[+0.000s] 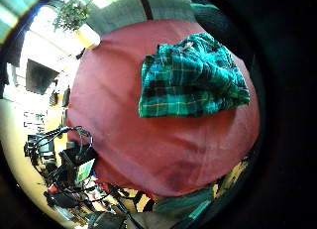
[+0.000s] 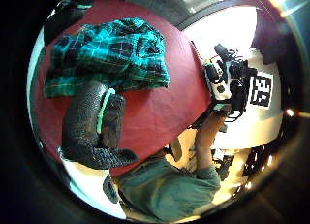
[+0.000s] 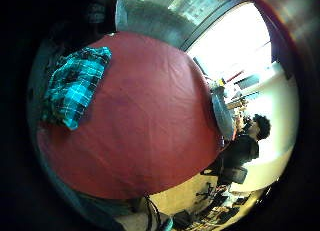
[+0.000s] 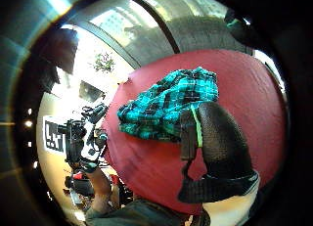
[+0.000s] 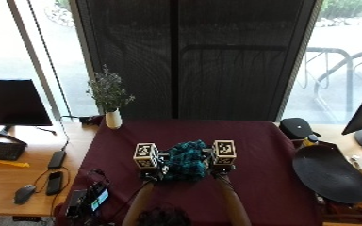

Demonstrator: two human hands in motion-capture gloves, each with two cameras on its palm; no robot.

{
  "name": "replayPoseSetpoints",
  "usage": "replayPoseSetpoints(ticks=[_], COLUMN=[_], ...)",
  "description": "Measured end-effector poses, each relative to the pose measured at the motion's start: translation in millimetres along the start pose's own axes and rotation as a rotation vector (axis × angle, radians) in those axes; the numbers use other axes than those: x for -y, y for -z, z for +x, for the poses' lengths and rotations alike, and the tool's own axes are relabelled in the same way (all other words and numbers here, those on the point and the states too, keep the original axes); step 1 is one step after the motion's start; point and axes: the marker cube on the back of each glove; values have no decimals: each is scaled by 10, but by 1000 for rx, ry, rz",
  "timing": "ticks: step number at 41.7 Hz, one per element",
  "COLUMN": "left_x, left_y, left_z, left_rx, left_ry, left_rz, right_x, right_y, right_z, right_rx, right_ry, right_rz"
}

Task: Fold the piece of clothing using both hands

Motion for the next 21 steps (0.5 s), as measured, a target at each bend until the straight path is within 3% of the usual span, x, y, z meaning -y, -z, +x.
replayPoseSetpoints(ticks=[3, 21], left_x=[10, 19], left_y=[-31, -128], left_z=[-7, 23], left_rx=[-1, -11], left_ry=[1, -6], left_rz=[-5, -19], right_x=[-186, -237], right_y=[-103, -105], right_z=[-108, -160], right_rx=[88, 112], right_ry=[2, 6], right_rz=[-148, -154])
